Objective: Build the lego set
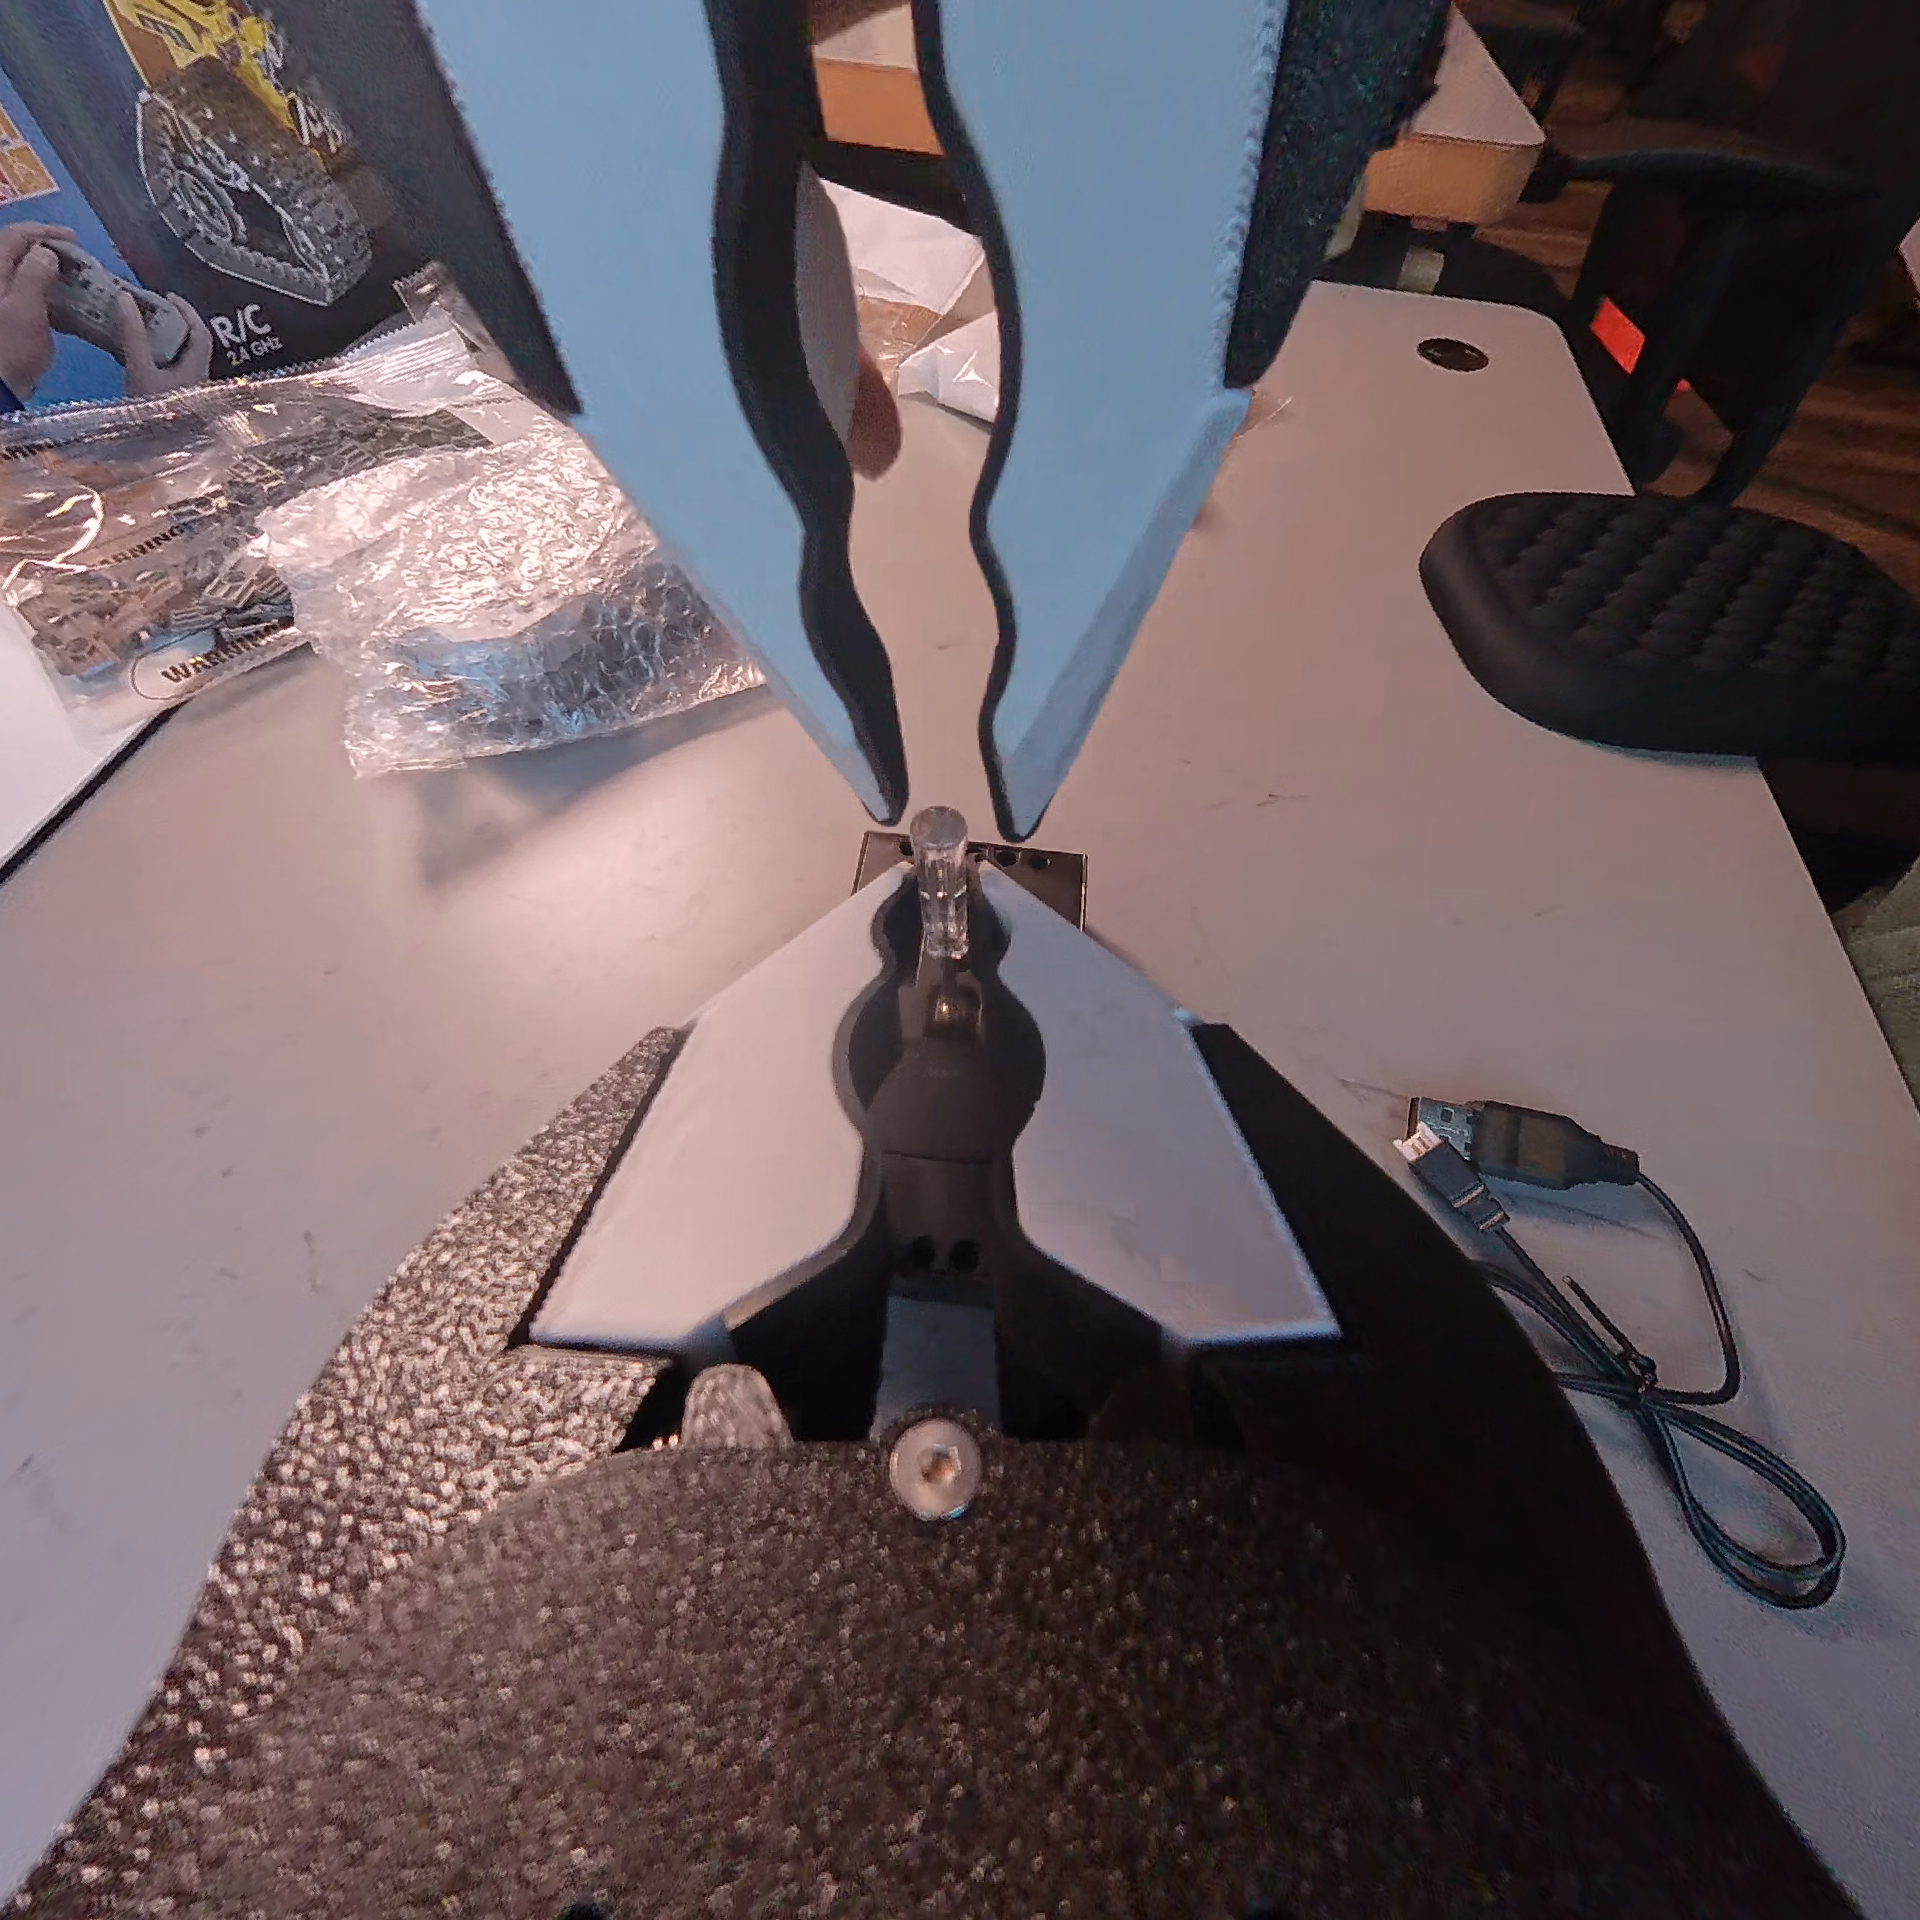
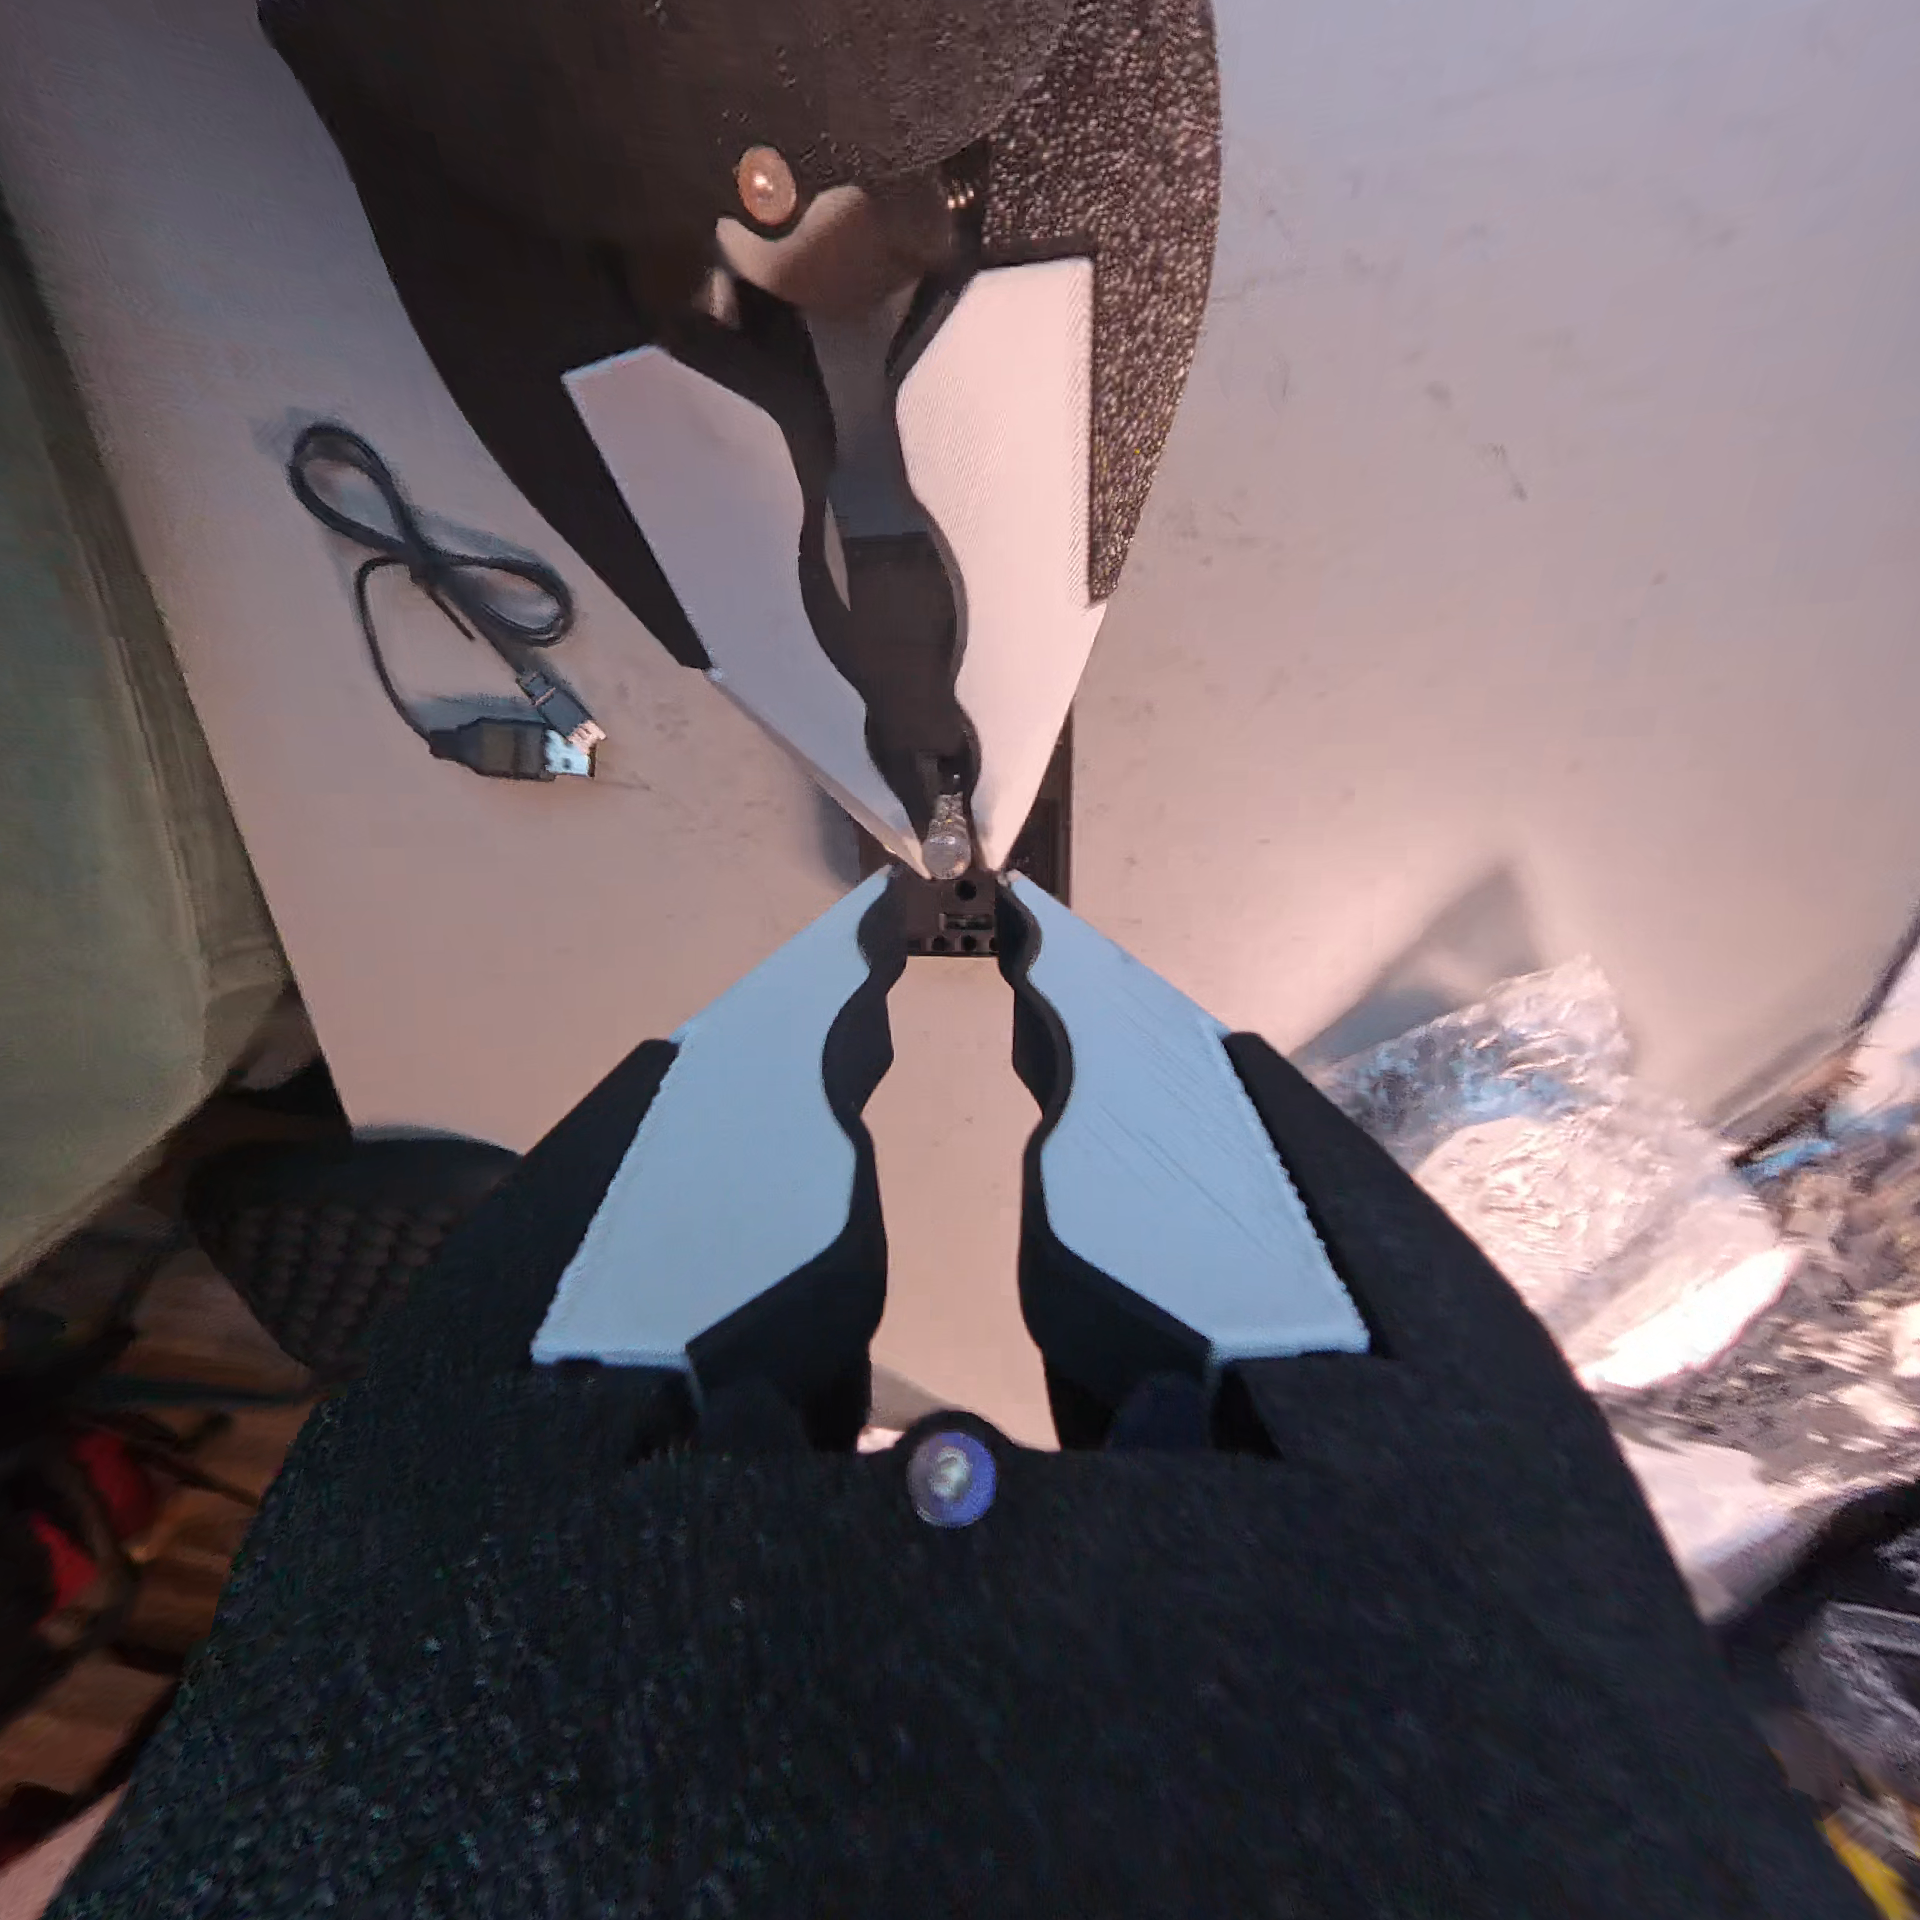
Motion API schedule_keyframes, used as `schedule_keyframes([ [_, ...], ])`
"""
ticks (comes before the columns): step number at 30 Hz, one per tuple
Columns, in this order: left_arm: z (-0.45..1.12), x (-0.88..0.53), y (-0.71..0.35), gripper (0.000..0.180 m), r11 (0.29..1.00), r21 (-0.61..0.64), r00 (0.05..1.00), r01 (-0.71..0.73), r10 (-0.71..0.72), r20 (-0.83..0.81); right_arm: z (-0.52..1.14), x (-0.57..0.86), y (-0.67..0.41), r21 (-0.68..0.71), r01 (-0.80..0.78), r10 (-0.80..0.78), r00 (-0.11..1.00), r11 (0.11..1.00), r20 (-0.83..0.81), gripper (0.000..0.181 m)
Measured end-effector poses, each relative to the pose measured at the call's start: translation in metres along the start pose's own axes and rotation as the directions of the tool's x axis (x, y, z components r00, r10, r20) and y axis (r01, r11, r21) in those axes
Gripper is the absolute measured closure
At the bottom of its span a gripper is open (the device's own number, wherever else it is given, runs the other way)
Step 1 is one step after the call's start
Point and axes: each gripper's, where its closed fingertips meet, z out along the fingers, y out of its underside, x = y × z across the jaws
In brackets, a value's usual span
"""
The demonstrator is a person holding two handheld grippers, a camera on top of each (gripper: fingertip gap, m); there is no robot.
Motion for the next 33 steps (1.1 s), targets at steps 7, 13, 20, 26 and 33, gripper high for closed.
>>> schedule_keyframes([
  [7,0.000,-0.001,0.000,0.172,1.000,-0.003,1.000,0.007,-0.007,0.014,0.004,-0.001,-0.004,0.048,-0.220,0.216,0.973,0.974,0.078,0.174],
  [13,-0.003,0.002,0.001,0.163,1.000,0.010,1.000,-0.024,0.024,-0.019,0.004,-0.001,-0.004,0.030,0.129,-0.128,0.991,0.991,-0.029,0.174],
  [20,-0.002,0.011,0.001,0.169,0.997,0.020,0.995,-0.074,0.075,-0.061,0.005,-0.011,-0.004,-0.203,0.704,-0.730,0.676,0.680,-0.101,0.174],
  [26,-0.002,0.001,0.000,0.172,1.000,0.016,1.000,-0.022,0.022,-0.008,0.001,-0.002,-0.004,-0.109,0.343,-0.352,0.932,0.933,-0.085,0.171],
  [33,-0.002,-0.003,0.000,0.171,1.000,0.009,1.000,0.005,-0.005,0.006,0.003,0.001,-0.002,0.029,-0.170,0.170,0.985,0.985,0.015,0.170],
])
